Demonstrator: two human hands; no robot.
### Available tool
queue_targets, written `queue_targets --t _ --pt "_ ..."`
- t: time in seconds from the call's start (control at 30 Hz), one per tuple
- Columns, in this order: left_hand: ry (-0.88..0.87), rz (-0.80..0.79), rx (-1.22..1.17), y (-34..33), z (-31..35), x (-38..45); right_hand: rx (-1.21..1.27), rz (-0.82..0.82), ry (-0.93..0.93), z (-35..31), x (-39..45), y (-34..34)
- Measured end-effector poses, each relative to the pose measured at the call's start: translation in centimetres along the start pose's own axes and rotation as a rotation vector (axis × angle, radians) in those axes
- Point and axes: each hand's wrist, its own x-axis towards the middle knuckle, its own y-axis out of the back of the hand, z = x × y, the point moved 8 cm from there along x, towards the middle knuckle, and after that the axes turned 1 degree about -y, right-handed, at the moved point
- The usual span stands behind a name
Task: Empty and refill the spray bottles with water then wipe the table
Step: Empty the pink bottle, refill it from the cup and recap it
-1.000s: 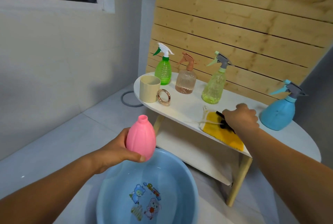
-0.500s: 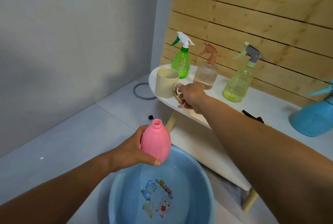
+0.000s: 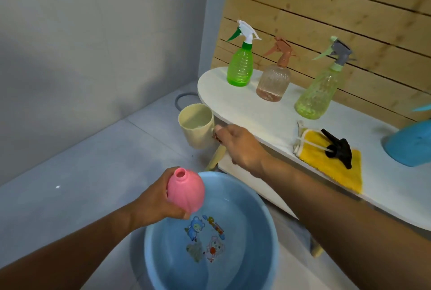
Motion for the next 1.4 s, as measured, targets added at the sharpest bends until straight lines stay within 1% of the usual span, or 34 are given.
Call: queue_targets --t 0.1,0.17,0.33,0.4,0.47,0.53,0.63,0.83,0.97,1.2,1.4 --pt "-0.001 -0.013 0.011 -0.4 -1.6 -0.3 -0.103 -0.032 -0.005 2.3 -0.7 -1.5" --pt "0.015 -0.009 0.016 -0.4 -2.7 -0.3 -0.117 -0.077 -0.077 5.0 -0.6 -2.4" --pt "0.034 -0.002 0.057 -0.6 -5.1 0.3 -0.278 -0.168 -0.236 13.2 -0.3 -4.4" --pt "0.036 -0.003 0.083 -0.8 -5.9 0.6 -0.346 -0.242 -0.284 16.3 -0.5 -5.6" --pt "0.045 -0.007 0.091 -1.0 -6.8 0.9 -0.452 -0.302 -0.294 18.8 -0.6 -7.1" --pt "0.051 -0.013 0.094 -1.2 -7.4 1.3 -0.507 -0.295 -0.313 20.7 -0.9 -7.7" --pt "0.053 -0.021 0.114 -1.4 -7.9 2.0 -0.674 -0.368 -0.304 23.5 -1.4 -9.6" --pt "0.045 -0.015 0.120 -0.6 -8.1 3.4 -0.925 -0.343 -0.302 24.7 -0.9 -12.3" --pt "0.031 -0.038 0.187 -0.1 -8.5 3.5 -1.026 -0.413 -0.270 24.2 -0.4 -14.6" --pt "0.010 -0.033 0.231 1.1 -8.1 3.2 -0.795 -0.375 -0.334 23.3 0.5 -15.9" --pt "-0.015 -0.050 0.271 1.7 -6.6 2.3 -0.274 -0.315 -0.424 22.7 -0.2 -13.6"
